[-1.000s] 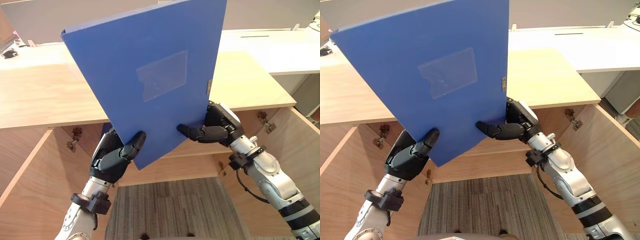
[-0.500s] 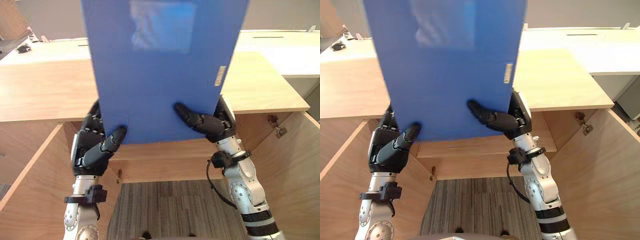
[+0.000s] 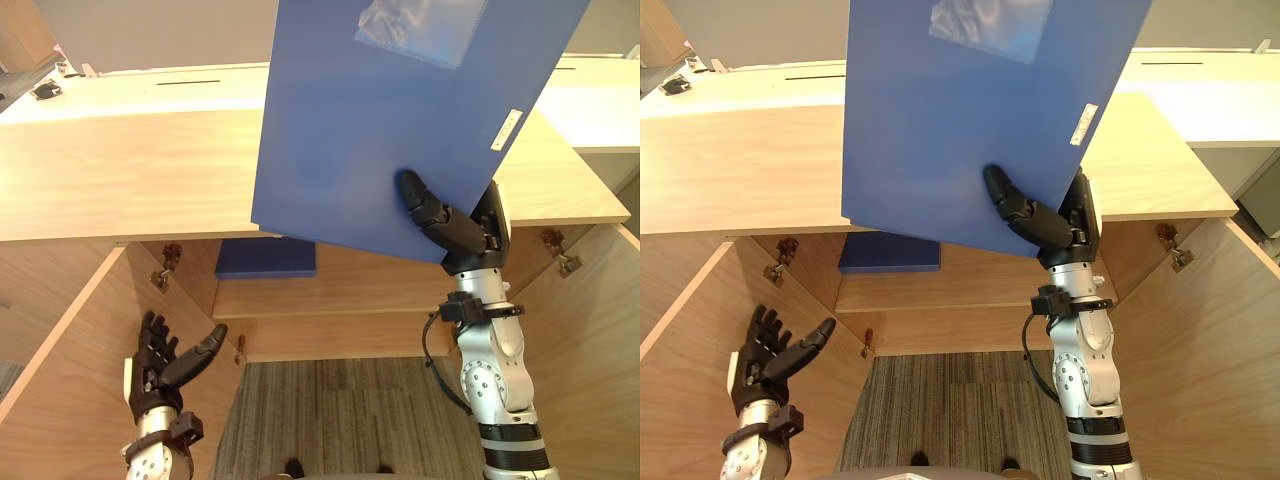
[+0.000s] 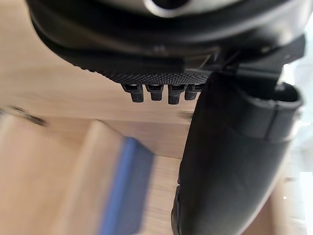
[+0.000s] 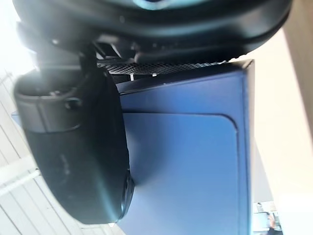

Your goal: Walk over to the cabinet, pick up the folder, carry it to the office cabinet, place the folder inside the office cabinet, then close the office cabinet door

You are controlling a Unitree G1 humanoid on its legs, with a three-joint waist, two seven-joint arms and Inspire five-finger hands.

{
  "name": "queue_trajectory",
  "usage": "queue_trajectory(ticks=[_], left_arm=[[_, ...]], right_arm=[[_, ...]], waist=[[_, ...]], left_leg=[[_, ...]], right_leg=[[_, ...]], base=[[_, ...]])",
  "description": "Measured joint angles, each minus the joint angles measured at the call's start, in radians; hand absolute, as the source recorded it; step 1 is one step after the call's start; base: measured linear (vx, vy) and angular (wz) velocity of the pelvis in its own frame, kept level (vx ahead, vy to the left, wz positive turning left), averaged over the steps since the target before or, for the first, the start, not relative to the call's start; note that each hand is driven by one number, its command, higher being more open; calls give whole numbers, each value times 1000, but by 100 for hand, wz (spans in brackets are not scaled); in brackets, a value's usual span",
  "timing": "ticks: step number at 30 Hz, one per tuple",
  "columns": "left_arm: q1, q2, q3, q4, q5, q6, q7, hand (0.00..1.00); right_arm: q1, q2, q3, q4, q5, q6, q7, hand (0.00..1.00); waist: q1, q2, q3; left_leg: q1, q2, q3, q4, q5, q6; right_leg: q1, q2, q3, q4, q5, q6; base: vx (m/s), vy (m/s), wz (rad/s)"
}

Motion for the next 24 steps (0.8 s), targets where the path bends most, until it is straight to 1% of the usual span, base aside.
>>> queue_trajectory(ticks=[1,3,4,5,7,8,9,10,12,13,14,16,17,18,19,21,22,23,24], left_arm=[[-6,0,1,41,10,3,3,100],[-26,3,3,219,53,13,13,100],[-35,5,3,268,66,16,14,100],[-80,13,2,398,114,30,17,100],[-111,16,0,469,132,37,18,100],[-149,18,-2,526,134,39,20,100],[-188,23,-13,574,133,42,24,100],[-202,28,-22,589,131,45,27,100],[-244,54,-52,595,131,46,43,100],[-259,66,-71,595,130,43,49,100],[-265,69,-78,596,130,42,52,100],[-293,76,-92,599,128,41,61,100],[-319,78,-98,598,126,37,62,100],[-335,79,-103,597,123,34,62,100],[-362,83,-115,589,113,31,65,100],[-407,84,-117,582,108,21,68,100],[-428,83,-115,565,107,19,78,100],[-434,80,-114,555,106,17,81,100],[-448,78,-112,535,103,12,83,100]], right_arm=[[8,-2,7,0,-14,0,0,0],[31,-22,67,0,-57,0,-11,0],[35,-30,86,0,-70,0,-12,0],[31,-49,136,1,-109,-1,-14,0],[21,-64,174,4,-134,-2,-17,0],[-10,-79,213,22,-155,-3,-21,0],[-58,-89,251,62,-186,-6,-34,0],[-83,-92,269,87,-209,-6,-45,0],[-150,-91,312,165,-277,-6,-80,0],[-168,-92,333,175,-307,-6,-86,0],[-178,-94,348,175,-324,-7,-87,0],[-219,-93,393,175,-391,-10,-103,0],[-245,-92,397,180,-430,-15,-110,0],[-259,-93,397,185,-451,-18,-118,0],[-288,-92,397,194,-483,-19,-135,0],[-318,-90,397,199,-518,-23,-163,0],[-325,-86,395,199,-526,-23,-178,0],[-325,-84,394,199,-526,-23,-184,0],[-326,-82,387,199,-525,-23,-191,0]], waist=[[-1,0,0],[-6,0,3],[-9,-1,8],[-13,-3,56],[-12,-1,89],[-13,6,136],[-12,18,175],[-11,23,188],[-4,26,256],[5,28,280],[7,32,289],[8,37,312],[9,39,335],[10,41,345],[14,44,354],[16,46,357],[17,49,361],[18,49,364],[18,49,365]], left_leg=[[-2,0,1,0,0,0],[-23,0,7,5,0,0],[-34,1,8,12,-1,1],[-84,9,9,80,-26,1],[-144,21,10,156,-55,2],[-212,36,10,245,-86,3],[-285,57,10,328,-108,4],[-319,65,10,360,-117,4],[-382,78,11,419,-128,5],[-415,83,15,455,-140,5],[-438,89,15,479,-147,6],[-522,103,19,557,-167,9],[-563,107,18,596,-173,10],[-587,111,16,620,-178,13],[-645,122,13,669,-188,16],[-755,134,-1,750,-215,10],[-812,143,-11,797,-227,9],[-838,146,-17,820,-232,10],[-892,150,-29,868,-242,12]], right_leg=[[-3,0,0,0,0,0],[-25,-1,5,1,1,1],[-34,-2,5,4,2,2],[-66,-7,10,28,2,2],[-102,-6,13,49,2,2],[-145,-1,16,78,1,1],[-204,9,22,120,-1,-2],[-237,13,25,143,-4,-6],[-307,19,33,211,-25,-11],[-350,21,38,256,-45,-10],[-376,24,41,282,-51,-11],[-477,24,54,383,-81,-11],[-527,24,57,434,-95,-12],[-552,24,57,459,-101,-12],[-612,24,58,510,-111,-13],[-724,24,56,602,-136,-15],[-778,24,49,650,-154,-17],[-801,23,44,675,-164,-14],[-853,18,35,730,-182,-16]], base=[[-21,-22,-3],[-22,-27,-6],[-48,-13,-5],[-65,-5,-3],[-98,-19,-5],[-160,-41,-12],[-182,-40,-17],[-190,-28,-18],[-218,-25,-13],[-169,-28,-12],[-191,-8,-17],[-204,13,-13],[-186,0,-4],[-187,1,-3],[-146,14,-3],[-201,-1,3],[-173,-24,9],[-151,-27,16],[-132,-28,17]])
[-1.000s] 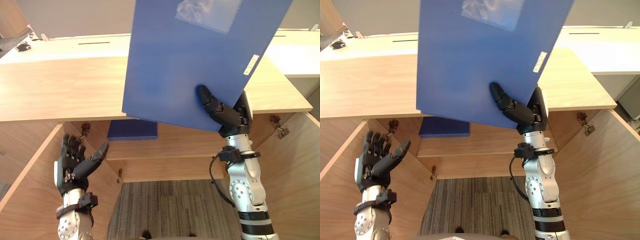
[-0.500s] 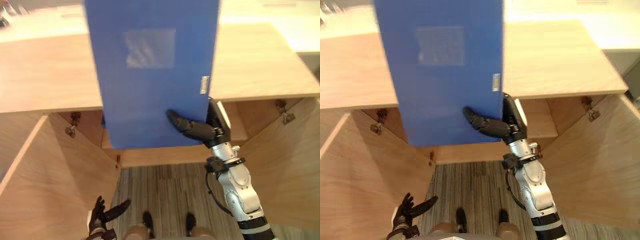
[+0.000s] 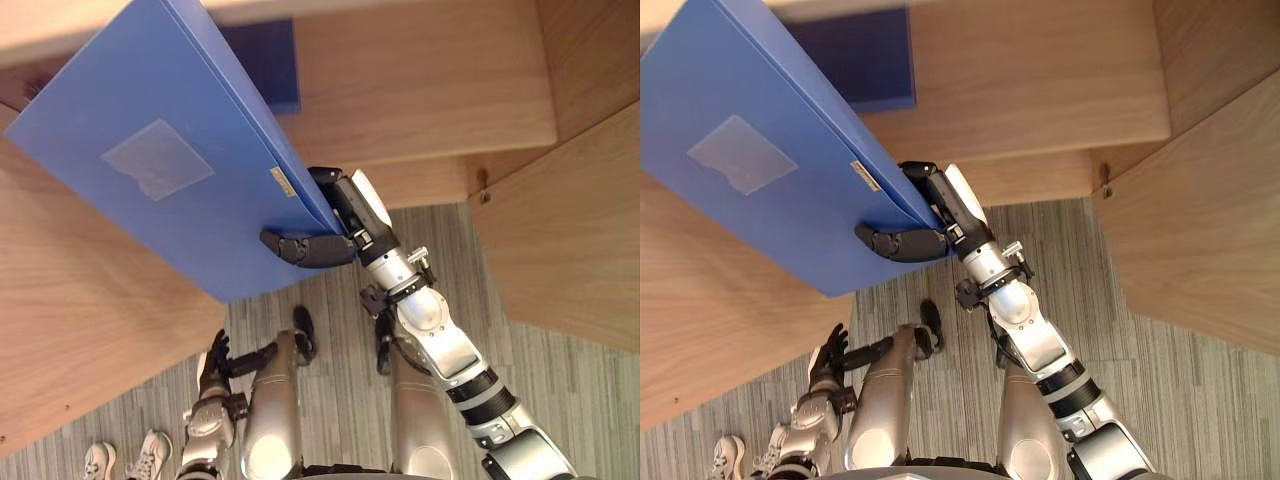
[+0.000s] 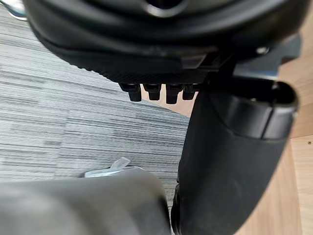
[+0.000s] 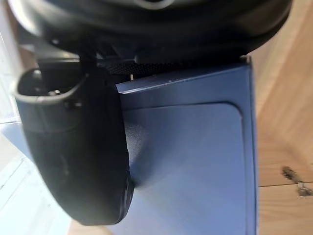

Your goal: Walk over to the cabinet, pick up the folder, carry it to the office cabinet, place the folder inside the office cabinet, then close the office cabinet door

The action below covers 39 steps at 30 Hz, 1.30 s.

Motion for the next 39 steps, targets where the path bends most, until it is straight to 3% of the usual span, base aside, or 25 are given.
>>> queue_trajectory(ticks=[4,9,13,20,25,26,35,39], left_arm=[[-57,-20,21,-90,-25,-4,2,100],[-78,-46,22,-183,-43,-16,2,100],[-78,-54,19,-200,-71,-20,8,100],[-78,-63,15,-216,-91,-19,58,100],[-78,-65,-2,-223,-96,-20,90,100],[-78,-65,-3,-224,-104,-20,93,100],[-79,-67,-10,-220,-132,-20,108,100],[-84,-65,-12,-202,-147,-23,107,100]], right_arm=[[-59,19,-87,41,96,24,-43,0],[-170,36,-239,81,347,31,-99,0],[-248,55,-368,84,513,8,-185,0],[-440,112,-560,201,643,-61,-380,0],[-550,128,-630,311,733,-63,-449,0],[-576,128,-638,337,765,-63,-460,100],[-729,97,-629,492,838,-53,-489,100],[-799,38,-545,546,859,-20,-434,100]], waist=[[24,-1,23],[44,-2,41],[51,-3,41],[53,-2,40],[59,-1,39],[60,0,39],[54,2,34],[56,2,33]], left_leg=[[-182,10,-39,152,-32,-1],[-293,12,-53,228,-36,2],[-316,14,-63,238,-38,0],[-325,18,-70,236,-39,-2],[-330,18,-78,234,-37,-4],[-332,17,-82,232,-35,-5],[-333,5,-102,182,9,-18],[-333,4,-109,151,33,-25]], right_leg=[[-173,-12,-19,174,-58,-8],[-286,-24,-18,273,-85,-17],[-309,-24,-26,290,-96,-21],[-314,-24,-38,287,-99,-24],[-314,-25,-48,283,-99,-24],[-313,-25,-52,281,-99,-24],[-309,-37,-85,258,-88,-43],[-309,-38,-102,240,-78,-56]], base=[[-122,-42,18],[-40,-53,9],[-5,-69,4],[-3,-49,1],[-20,-28,1],[-29,-34,6],[-48,-45,9],[-54,-43,7]])
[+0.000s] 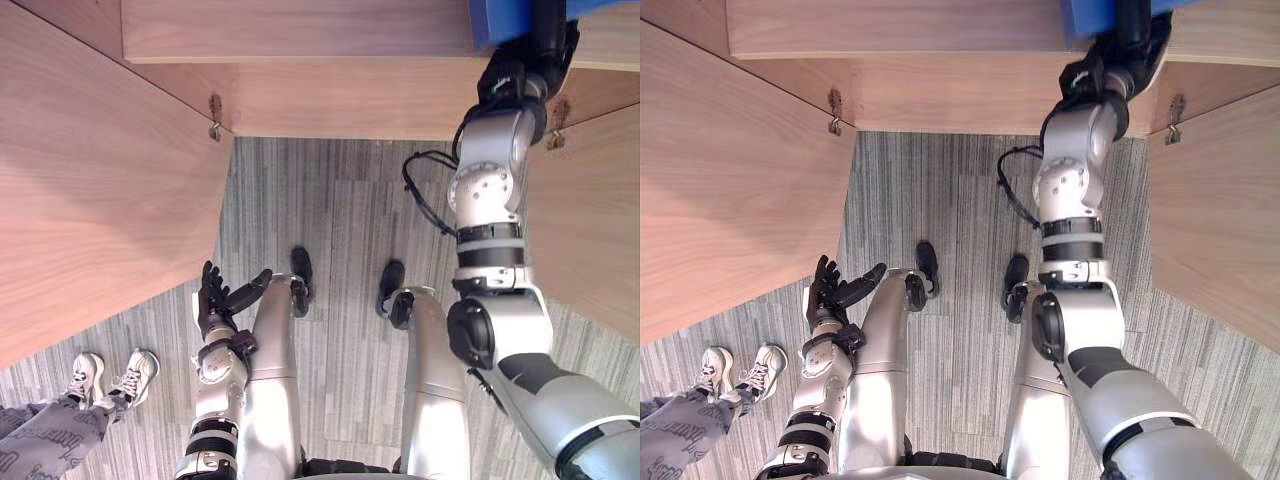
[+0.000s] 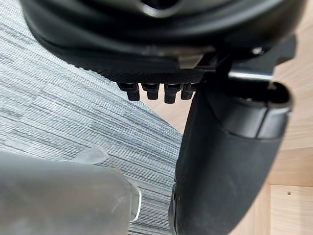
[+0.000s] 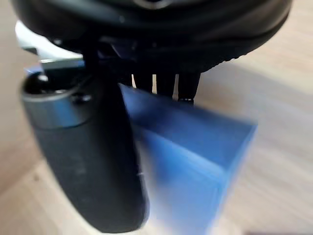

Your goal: Walk over to the cabinet, pick up the folder, carry it to the office cabinet, place the folder inside the office cabinet, then close the office cabinet door

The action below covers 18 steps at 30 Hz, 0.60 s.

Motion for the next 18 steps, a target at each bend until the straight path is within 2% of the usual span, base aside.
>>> queue_trajectory(ticks=[4,10,14,15,16,18], left_arm=[[-7,2,2,20,-6,0,0,100],[-22,5,11,58,-6,0,-2,100],[-22,8,10,64,-7,-1,-7,100],[-25,12,8,78,-7,-1,-11,100],[-25,13,6,87,-7,-1,-13,100],[-17,26,-6,110,-7,-9,-23,100]], right_arm=[[-46,-1,88,13,7,18,52,100],[-58,-11,148,74,-1,55,109,100],[-59,-66,238,121,-90,96,171,100],[-62,-93,271,133,-117,117,184,0],[-62,-107,292,143,-134,128,191,0],[-62,-154,362,167,-264,155,233,0]], waist=[[1,0,-7],[-1,0,-13],[-5,0,-14],[-6,0,-14],[-7,-1,-14],[-23,-1,-17]], left_leg=[[2,7,-2,-12,3,-3],[22,12,-2,-26,3,-3],[32,14,7,-39,4,-2],[45,14,16,-49,6,1],[55,14,20,-56,6,2],[84,14,31,-84,10,8]], right_leg=[[3,6,-8,-15,2,-3],[32,11,-14,-44,6,-2],[41,13,-12,-61,17,-1],[51,13,-8,-70,22,0],[58,13,-5,-78,25,1],[85,13,-3,-110,35,5]], base=[[0,0,0],[-2,4,-1],[-22,21,-4],[-26,16,-5],[-24,11,-7],[-21,10,-6]])
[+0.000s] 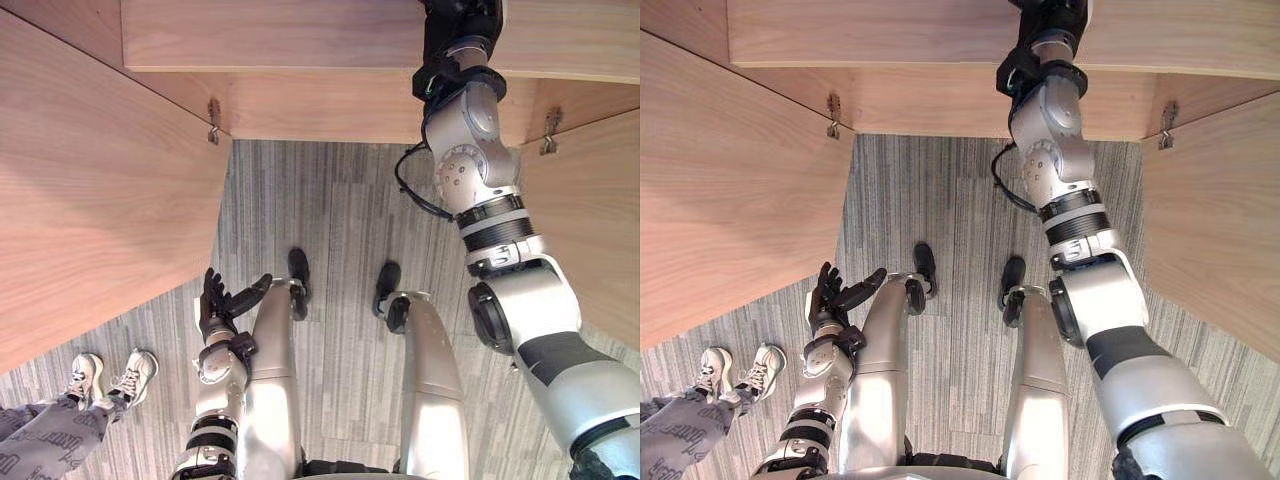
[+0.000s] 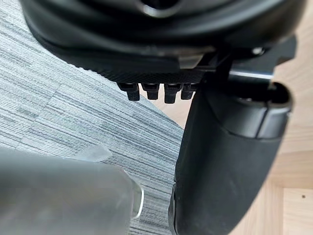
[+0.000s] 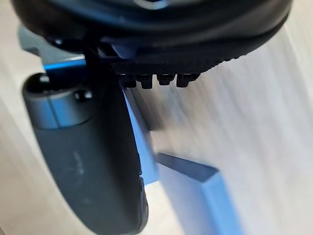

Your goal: Walk over to the cabinet, pick up the folder, carry it to the office cabinet, place the folder inside the office cabinet, then close the office cabinet door

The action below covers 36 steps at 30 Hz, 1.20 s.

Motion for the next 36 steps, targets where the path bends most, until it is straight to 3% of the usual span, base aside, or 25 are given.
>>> queue_trajectory(ticks=[6,10,17,22,31,36], left_arm=[[0,17,-15,30,-1,-13,-16,100],[-1,25,-23,63,-9,-14,-27,100],[-1,31,-22,82,-22,-13,-47,100],[-6,40,-18,107,-37,-11,-50,100],[-8,38,8,119,-66,-9,-44,100],[-19,33,16,120,-76,-11,-24,100]], right_arm=[[23,-92,34,20,-208,11,60,0],[62,-107,12,56,-205,8,72,0],[95,-104,-63,71,13,5,114,0],[99,-81,-65,90,84,-3,120,0],[27,6,-95,153,62,-10,42,0],[-50,29,-95,205,-98,11,-32,0]], waist=[[-13,-1,-1],[-15,-2,-1],[-15,-5,-4],[-16,-18,-17],[-18,-24,-23],[-14,-23,-26]], left_leg=[[9,0,17,-27,2,4],[37,0,28,-45,3,4],[39,1,30,-48,2,4],[45,2,37,-55,2,4],[39,6,38,-59,2,4],[16,1,35,-65,10,6]], right_leg=[[12,-1,0,-40,18,7],[42,-4,-5,-62,21,10],[46,-5,-7,-71,22,9],[46,-4,-3,-75,22,9],[40,-1,-5,-84,26,8],[20,-4,-10,-83,28,7]], base=[[-3,9,-2],[0,0,0],[-21,-9,-1],[-20,-15,-1],[0,0,0],[-8,-3,3]])
